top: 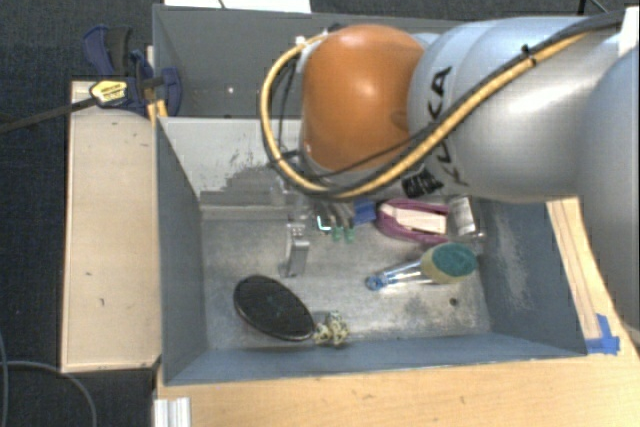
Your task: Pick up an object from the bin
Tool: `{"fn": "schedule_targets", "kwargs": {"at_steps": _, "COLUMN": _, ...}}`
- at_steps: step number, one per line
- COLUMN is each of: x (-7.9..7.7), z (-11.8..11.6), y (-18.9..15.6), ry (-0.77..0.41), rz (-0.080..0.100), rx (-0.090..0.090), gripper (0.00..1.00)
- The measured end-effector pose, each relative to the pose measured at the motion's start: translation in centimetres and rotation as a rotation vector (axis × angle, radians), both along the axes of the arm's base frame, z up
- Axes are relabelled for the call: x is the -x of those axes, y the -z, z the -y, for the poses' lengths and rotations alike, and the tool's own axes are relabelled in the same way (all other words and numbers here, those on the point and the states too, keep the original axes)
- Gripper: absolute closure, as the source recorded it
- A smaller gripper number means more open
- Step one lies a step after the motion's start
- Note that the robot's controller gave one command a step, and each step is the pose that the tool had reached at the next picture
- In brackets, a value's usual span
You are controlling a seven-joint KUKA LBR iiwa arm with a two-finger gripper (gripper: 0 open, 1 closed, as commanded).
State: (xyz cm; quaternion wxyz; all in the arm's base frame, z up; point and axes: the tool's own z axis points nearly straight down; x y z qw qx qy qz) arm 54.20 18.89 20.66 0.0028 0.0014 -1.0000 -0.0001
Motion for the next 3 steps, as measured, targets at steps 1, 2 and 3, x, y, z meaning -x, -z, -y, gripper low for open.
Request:
{"fn": "schedule_targets", "kwargs": {"at_steps": 1, "x": 5.2, "z": 0.4, "y": 13.6, "ry": -0.022, "rz": -0.005, "rx": 0.001, "gripper": 0.00}}
{"fn": "schedule_targets", "kwargs": {"at_steps": 2, "x": 4.6, "z": 0.4, "y": 13.1, "ry": -0.014, "rz": 0.016, "rx": -0.004, "gripper": 1.00}}
{"fn": "schedule_targets", "kwargs": {"at_steps": 3, "x": 1.3, "z": 0.5, "y": 1.5, "ry": 0.024, "rz": 0.016, "rx": -0.004, "gripper": 1.00}}
